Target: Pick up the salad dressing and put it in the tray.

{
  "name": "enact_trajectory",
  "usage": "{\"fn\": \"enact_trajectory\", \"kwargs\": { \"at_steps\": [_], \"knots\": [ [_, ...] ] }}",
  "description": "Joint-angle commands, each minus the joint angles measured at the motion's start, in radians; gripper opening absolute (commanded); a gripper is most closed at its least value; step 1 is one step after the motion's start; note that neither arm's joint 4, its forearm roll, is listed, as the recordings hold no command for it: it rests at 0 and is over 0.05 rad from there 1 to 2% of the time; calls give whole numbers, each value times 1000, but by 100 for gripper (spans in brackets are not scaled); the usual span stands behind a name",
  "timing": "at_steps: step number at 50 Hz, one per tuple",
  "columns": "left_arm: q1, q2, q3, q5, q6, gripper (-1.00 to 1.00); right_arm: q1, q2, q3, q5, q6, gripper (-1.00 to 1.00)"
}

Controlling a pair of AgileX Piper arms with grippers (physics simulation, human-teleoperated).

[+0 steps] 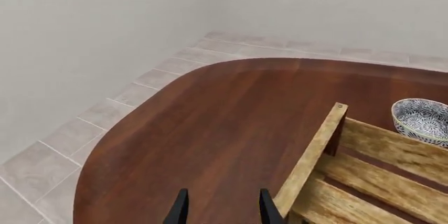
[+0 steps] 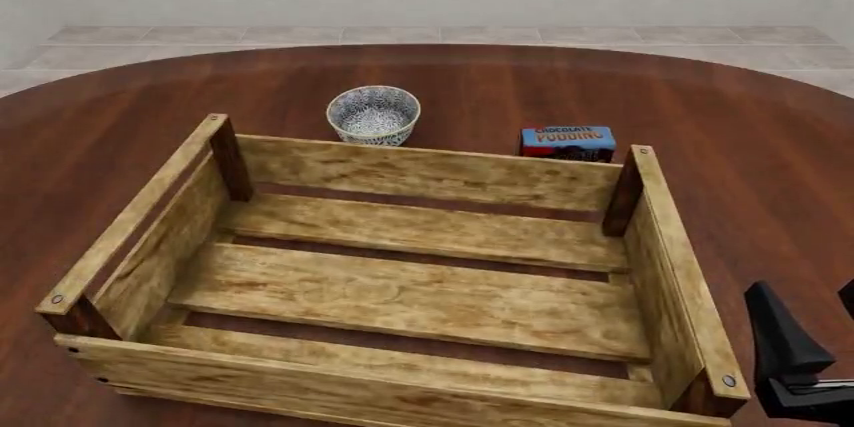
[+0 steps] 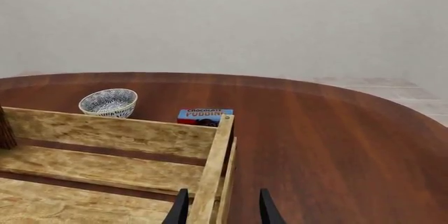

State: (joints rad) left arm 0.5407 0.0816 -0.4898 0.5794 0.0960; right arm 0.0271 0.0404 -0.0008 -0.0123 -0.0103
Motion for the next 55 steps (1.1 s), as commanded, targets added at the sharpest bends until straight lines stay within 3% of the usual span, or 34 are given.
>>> {"fn": "enact_trajectory", "kwargs": {
  "at_steps": [1,10,40,55],
  "knots": [
    [51,-3,-13,36,0,100,-1,13,0,-8,-1,100],
    [88,-15,26,46,8,100,0,17,0,-10,-1,100],
    [80,16,30,104,-13,100,0,21,0,-13,9,100],
    [96,51,81,69,-17,100,2,28,0,-18,8,100]
  ]
}}
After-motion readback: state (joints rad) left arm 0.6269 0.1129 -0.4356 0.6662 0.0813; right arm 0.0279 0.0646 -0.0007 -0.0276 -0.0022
